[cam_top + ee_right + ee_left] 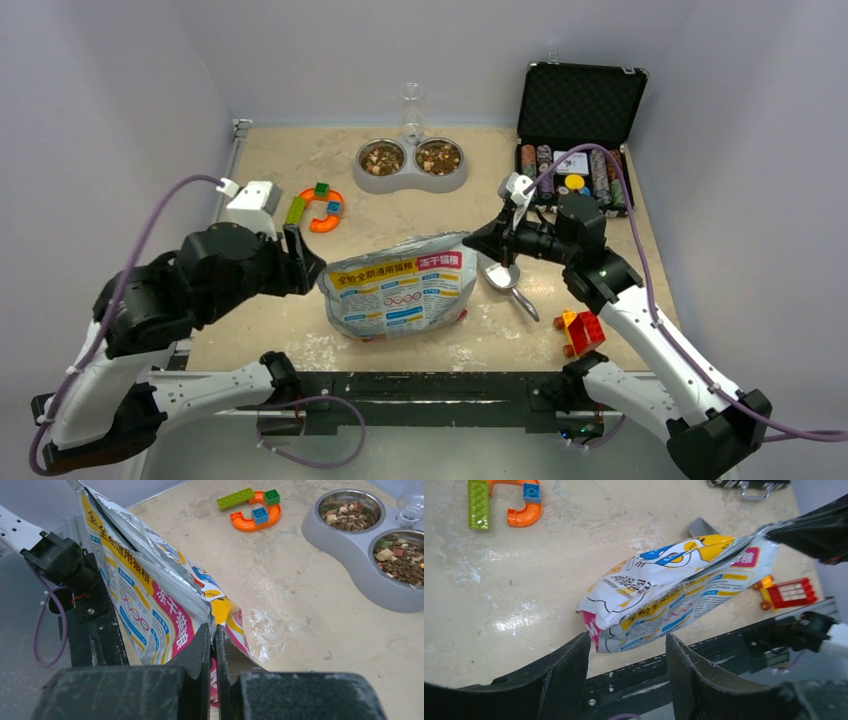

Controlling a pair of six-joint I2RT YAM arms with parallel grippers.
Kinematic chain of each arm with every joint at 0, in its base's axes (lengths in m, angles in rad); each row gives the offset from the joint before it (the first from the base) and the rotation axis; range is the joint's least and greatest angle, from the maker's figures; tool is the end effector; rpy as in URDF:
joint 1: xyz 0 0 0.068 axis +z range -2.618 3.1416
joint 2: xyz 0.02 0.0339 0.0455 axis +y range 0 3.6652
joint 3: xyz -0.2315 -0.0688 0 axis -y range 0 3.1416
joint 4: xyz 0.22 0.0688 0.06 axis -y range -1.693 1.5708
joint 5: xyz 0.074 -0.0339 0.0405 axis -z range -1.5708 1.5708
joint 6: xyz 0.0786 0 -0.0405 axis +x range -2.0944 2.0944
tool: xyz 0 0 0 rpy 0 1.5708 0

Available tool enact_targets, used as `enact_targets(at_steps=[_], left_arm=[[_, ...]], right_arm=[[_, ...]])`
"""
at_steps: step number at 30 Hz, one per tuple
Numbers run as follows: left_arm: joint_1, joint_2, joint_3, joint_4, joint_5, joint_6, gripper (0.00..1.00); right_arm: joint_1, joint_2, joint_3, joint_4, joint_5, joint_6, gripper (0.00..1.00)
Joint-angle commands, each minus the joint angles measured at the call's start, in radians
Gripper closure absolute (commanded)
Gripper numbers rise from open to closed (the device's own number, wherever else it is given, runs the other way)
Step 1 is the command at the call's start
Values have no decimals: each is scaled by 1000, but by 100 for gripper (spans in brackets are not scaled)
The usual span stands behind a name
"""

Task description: Serve the pet food

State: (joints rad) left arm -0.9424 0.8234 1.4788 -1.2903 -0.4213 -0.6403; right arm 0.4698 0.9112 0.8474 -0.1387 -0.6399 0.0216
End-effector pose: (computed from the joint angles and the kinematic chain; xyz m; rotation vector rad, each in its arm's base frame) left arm 0.0953 -0.0764 0.3785 0.0945 2.1756 -0.4529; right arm 0.1890 0.1486 0.3147 -0.8556 1.6119 0.9156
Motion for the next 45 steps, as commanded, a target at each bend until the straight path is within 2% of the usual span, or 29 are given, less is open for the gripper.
enact_targets(at_steps=[1, 5, 11, 13, 17, 20, 25, 29, 32, 36, 39, 45], left_arm=[[4, 51, 204, -225, 46, -317, 39], [6, 42, 211, -149, 105, -545, 35], [11, -1, 105, 28, 32, -998, 32], [11, 33, 99, 11, 48, -1139, 31], [11, 128, 113, -163, 133, -1446, 36], [11, 131, 77, -184, 77, -1518, 37], [11, 140, 36, -229, 50, -1627, 46], [11, 130, 6, -301, -22, -1700, 40], [11, 98, -69, -279, -28, -1739, 40], [11, 84, -119, -282, -12, -1783, 47], [11, 68, -146, -251, -54, -1798, 63], [14, 90, -144, -197, -68, -1796, 67]], right_arm=[[-13, 10, 96, 2, 151, -87, 100], [47, 17, 122, -26, 218, -132, 100], [141, 15, 137, -49, 252, -150, 100], [149, 8, 130, -38, 244, -138, 100], [150, -10, 116, -24, 255, -137, 100], [151, -26, 112, -30, 259, -155, 100], [151, -67, 83, -26, 254, -147, 100], [151, -73, 89, -44, 243, -151, 100], [151, -79, 90, -55, 241, -159, 100], [151, -86, 87, -76, 246, -162, 100], [151, -93, 86, -85, 242, -154, 100], [150, -101, 85, -96, 246, -160, 100]])
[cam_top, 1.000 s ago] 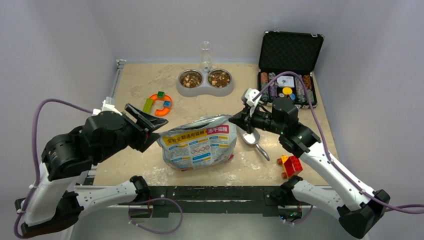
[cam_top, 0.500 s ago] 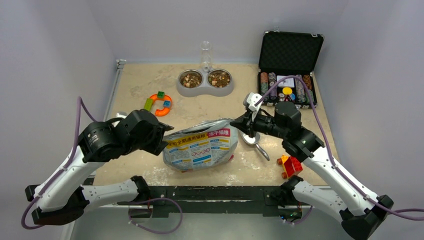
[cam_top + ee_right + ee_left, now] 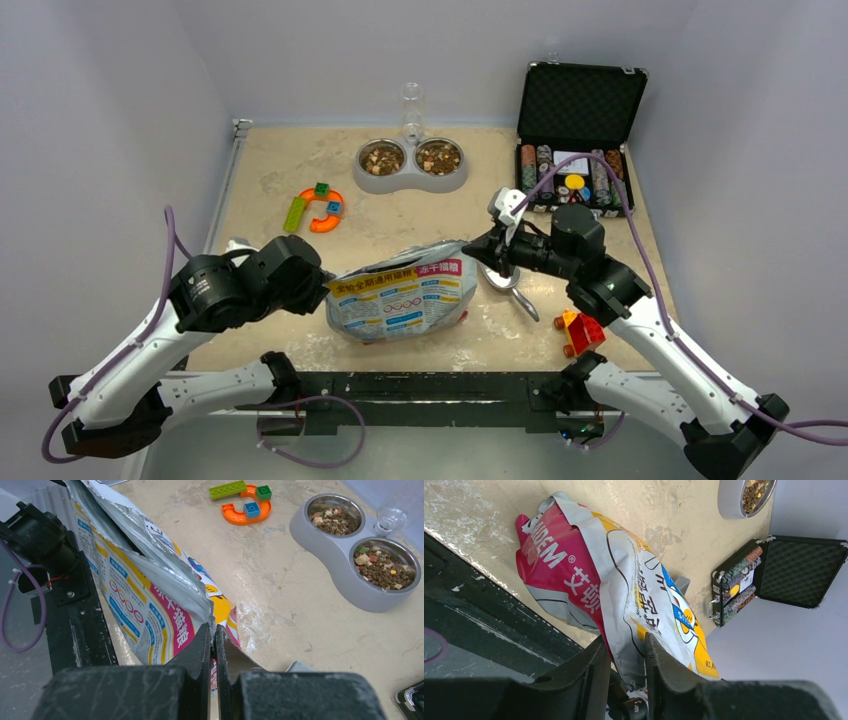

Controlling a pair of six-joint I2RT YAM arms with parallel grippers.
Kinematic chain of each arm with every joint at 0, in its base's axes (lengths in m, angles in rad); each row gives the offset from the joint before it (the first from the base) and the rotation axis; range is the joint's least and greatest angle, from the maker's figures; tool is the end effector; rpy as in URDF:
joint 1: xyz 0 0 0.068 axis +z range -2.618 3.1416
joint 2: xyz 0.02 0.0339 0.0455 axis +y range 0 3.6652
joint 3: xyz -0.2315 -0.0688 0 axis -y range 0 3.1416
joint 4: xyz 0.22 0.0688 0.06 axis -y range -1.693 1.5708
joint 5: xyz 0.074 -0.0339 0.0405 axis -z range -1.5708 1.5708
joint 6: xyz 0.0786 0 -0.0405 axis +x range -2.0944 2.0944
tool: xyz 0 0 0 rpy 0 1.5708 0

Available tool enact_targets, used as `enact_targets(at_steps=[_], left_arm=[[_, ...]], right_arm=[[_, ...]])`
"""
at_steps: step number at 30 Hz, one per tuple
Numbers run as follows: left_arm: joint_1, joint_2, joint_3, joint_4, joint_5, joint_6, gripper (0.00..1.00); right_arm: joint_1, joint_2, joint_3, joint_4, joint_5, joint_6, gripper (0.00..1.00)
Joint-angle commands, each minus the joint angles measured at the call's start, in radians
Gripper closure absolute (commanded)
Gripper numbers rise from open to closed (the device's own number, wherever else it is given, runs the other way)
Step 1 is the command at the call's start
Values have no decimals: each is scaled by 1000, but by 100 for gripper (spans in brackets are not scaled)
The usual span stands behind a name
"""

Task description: Serve the pet food

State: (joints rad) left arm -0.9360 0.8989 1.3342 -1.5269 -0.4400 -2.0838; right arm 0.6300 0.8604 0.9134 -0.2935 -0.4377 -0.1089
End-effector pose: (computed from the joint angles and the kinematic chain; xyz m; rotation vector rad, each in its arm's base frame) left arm 0.0963 -0.0743 0.3131 -1.5391 2.1178 -0.6018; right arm 0.1634 0.1604 0.3260 -0.9571 1.5888 0.7619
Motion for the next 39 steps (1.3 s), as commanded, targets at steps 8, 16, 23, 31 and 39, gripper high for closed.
enact_targets(at_steps=[8, 16, 23, 31, 39], left_arm=[[15, 25, 19, 90, -38, -372, 69], [20, 47, 36, 135, -27, -361, 100], [25, 25, 74, 64, 11, -342, 100], [34, -43, -19, 156, 35, -346, 92], [44, -69, -26, 152, 9, -339, 100]], right_arm=[[-8, -38, 28, 32, 54, -61, 100], [9, -30, 31, 12, 70, -118, 100], [16, -8, 93, -124, -14, -289, 100], [74, 108, 211, -201, -52, -365, 49], [126, 219, 340, -386, -13, -509, 53]])
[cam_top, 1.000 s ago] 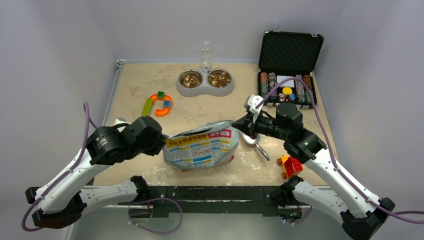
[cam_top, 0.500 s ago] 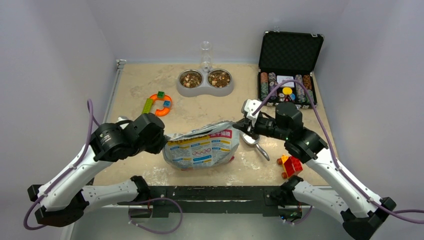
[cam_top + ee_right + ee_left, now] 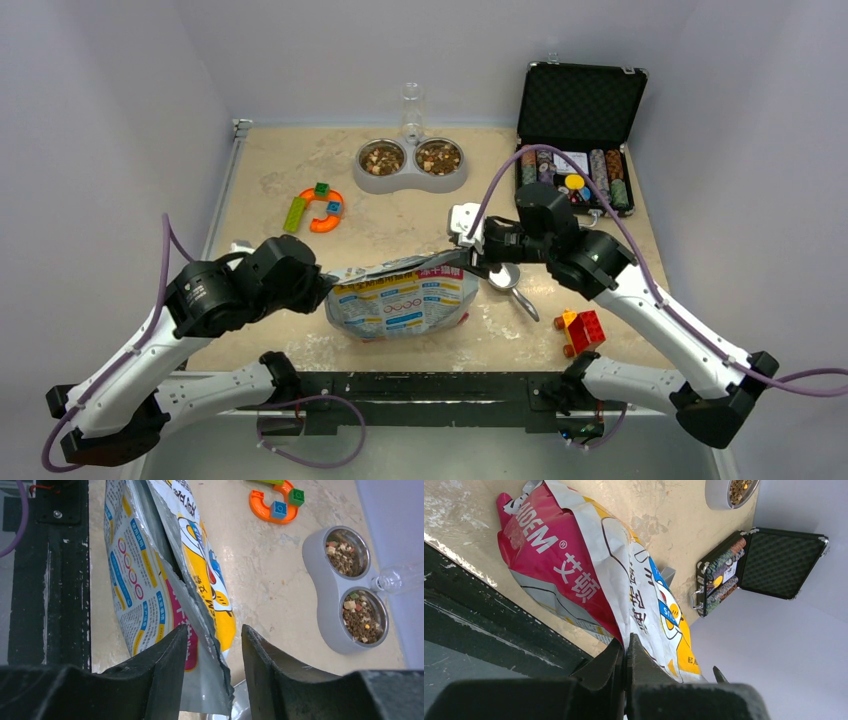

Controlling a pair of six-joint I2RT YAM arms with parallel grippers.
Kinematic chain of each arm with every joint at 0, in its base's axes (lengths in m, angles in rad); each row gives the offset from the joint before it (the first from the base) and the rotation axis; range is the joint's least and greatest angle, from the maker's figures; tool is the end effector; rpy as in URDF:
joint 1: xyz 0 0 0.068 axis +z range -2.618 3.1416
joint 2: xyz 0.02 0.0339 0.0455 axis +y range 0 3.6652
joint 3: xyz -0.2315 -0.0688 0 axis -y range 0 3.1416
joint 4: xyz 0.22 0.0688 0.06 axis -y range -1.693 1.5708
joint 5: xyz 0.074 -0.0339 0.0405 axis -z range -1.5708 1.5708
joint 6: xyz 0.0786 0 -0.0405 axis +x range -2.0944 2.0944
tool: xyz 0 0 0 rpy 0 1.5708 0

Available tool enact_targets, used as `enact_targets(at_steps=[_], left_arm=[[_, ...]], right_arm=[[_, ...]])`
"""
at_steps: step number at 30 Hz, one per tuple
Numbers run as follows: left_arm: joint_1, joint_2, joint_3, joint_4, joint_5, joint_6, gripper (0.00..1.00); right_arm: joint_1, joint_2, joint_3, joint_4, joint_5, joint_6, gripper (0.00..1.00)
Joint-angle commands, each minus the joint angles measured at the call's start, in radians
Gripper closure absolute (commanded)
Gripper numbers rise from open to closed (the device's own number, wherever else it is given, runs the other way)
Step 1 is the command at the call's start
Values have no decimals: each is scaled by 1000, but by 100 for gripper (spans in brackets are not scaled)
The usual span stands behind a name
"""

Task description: Serve the pet food

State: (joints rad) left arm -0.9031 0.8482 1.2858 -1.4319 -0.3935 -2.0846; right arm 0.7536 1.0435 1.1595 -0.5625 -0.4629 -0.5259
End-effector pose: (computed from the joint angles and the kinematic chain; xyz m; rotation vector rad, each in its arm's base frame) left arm 0.0984 -0.0761 0.3118 -1.5859 2.0871 -0.7335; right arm 0.1548 0.1934 0.3363 -1.4304 1.4254 0.6106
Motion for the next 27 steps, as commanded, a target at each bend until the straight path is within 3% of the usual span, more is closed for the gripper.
enact_targets(at_steps=[1, 6, 7, 8, 9, 11, 15, 19, 20, 22, 24, 27], left_arm=[[12, -16, 27, 54, -41, -334, 100], [16, -10, 37, 54, -45, -332, 100], [18, -7, 36, 58, -45, -334, 100], [19, -3, 35, 62, -44, -333, 100], [21, 0, 34, 66, -44, -330, 100], [22, 5, 33, 69, -38, -328, 100], [24, 14, 30, 76, -22, -323, 100], [24, 17, 17, 92, 8, -323, 100], [24, 16, 13, 104, 14, -319, 100], [24, 21, 8, 122, 21, -312, 87], [24, 28, 6, 140, 24, -300, 73], [24, 42, 7, 175, 25, -285, 59]], right_arm=[[2, 46, 101, -127, 24, -100, 54], [10, 57, 127, -157, 81, -128, 70], [24, 50, 111, -148, 129, -142, 80], [47, 32, 88, -119, 216, -157, 100], [69, 10, 51, -70, 363, -157, 100], [76, -34, 6, -3, 398, -162, 100], [76, 6, 68, -109, 321, -125, 100], [76, 1, 76, -78, 236, -85, 100], [76, 0, 82, -77, 214, -80, 96], [81, 10, 102, -81, 193, -67, 80], [91, 22, 126, -91, 171, -70, 71], [129, 41, 123, -82, 155, -86, 54]])
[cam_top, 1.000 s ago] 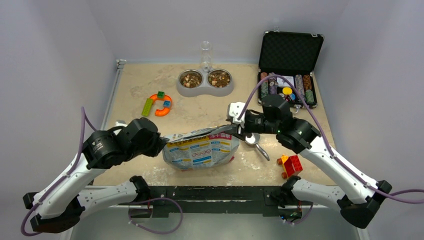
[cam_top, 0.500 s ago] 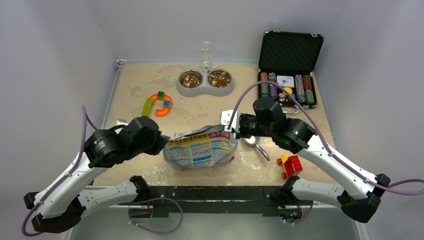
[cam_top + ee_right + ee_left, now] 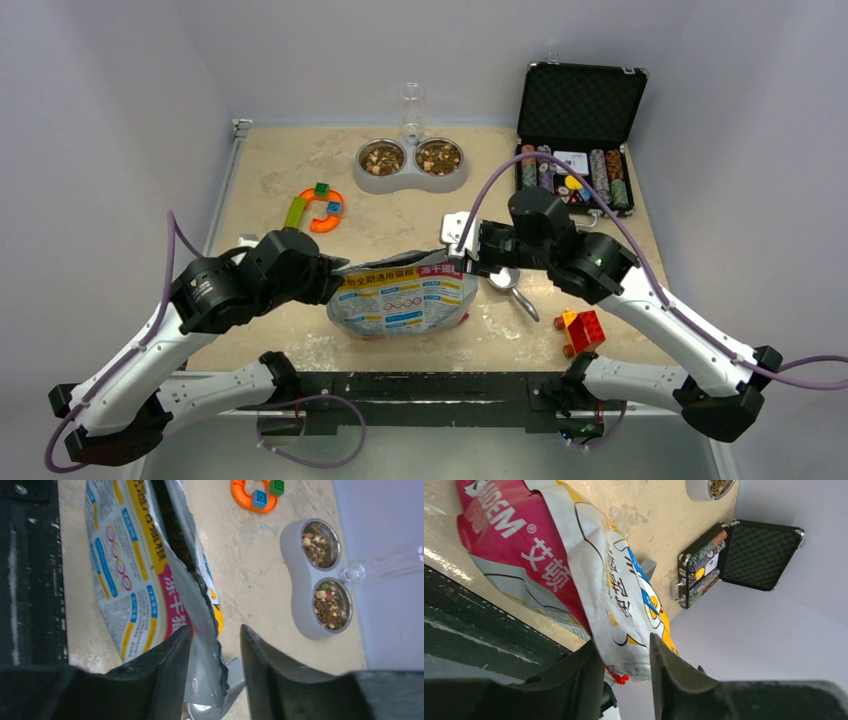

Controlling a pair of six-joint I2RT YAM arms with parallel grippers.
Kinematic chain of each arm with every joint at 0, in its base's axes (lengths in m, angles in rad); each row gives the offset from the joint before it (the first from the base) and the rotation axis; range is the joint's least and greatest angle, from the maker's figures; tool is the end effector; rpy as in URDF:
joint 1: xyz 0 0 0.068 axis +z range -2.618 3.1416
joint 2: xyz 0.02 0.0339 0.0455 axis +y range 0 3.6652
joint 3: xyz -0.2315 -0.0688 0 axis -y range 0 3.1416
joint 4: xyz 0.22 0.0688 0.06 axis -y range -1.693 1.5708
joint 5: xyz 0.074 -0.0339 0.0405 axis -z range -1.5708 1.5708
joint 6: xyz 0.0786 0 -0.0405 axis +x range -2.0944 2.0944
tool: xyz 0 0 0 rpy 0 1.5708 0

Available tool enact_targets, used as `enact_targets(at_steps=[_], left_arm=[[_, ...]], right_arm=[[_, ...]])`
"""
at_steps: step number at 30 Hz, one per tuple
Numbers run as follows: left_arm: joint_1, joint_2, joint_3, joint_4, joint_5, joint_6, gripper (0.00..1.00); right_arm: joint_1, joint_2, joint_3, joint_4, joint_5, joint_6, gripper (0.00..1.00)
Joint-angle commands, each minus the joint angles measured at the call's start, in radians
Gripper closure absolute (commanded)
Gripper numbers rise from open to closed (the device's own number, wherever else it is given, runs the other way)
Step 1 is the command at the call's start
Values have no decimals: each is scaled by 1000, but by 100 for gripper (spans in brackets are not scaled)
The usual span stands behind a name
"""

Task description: Serve the pet food

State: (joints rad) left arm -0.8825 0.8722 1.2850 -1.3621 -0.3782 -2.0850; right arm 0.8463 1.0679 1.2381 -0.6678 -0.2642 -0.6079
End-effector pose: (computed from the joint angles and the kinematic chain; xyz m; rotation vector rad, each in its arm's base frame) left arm 0.1076 -0.0852 0.3144 -1.6074 2.0599 -0.7910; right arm 0.1482 0.1984 0.3412 -1.4979 1.4375 0.4195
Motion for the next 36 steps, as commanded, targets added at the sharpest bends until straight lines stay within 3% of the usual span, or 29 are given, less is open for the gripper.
enact_targets(at_steps=[1, 4, 7, 11, 13, 17, 21, 27, 28, 30, 33, 34, 36], left_arm=[[4, 24, 10, 114, 12, -279, 56], [4, 32, 17, 117, 19, -271, 54], [4, 26, 15, 99, 10, -286, 63], [4, 13, 13, 73, -12, -311, 83], [4, 12, 9, 62, -14, -331, 100], [4, 19, 19, 59, -12, -333, 100], [4, 54, 77, -8, 6, -328, 100], [4, 23, 16, 88, 24, -337, 100], [4, 23, 15, 86, 28, -342, 100], [4, 22, 19, 80, 32, -348, 100], [4, 19, 19, 75, 29, -349, 100], [4, 18, 18, 72, 30, -352, 100], [4, 18, 7, 87, 40, -350, 100]], right_arm=[[53, 22, 39, 35, -41, -9, 43], [100, 47, 30, 77, -18, -12, 26], [137, 79, 41, 106, 26, -15, 23], [178, 118, 53, 138, 143, -38, 25], [186, 126, 54, 142, 179, -53, 29], [199, 141, 65, 143, 219, -55, 38], [225, 158, 76, 138, 223, -53, 39], [312, 199, 76, 208, 262, -59, 38], [324, 209, 80, 221, 283, -61, 43], [343, 232, 96, 233, 328, -59, 64], [351, 256, 119, 226, 395, -60, 87], [352, 259, 123, 225, 413, -62, 100], [351, 248, 121, 219, 429, -71, 100]])
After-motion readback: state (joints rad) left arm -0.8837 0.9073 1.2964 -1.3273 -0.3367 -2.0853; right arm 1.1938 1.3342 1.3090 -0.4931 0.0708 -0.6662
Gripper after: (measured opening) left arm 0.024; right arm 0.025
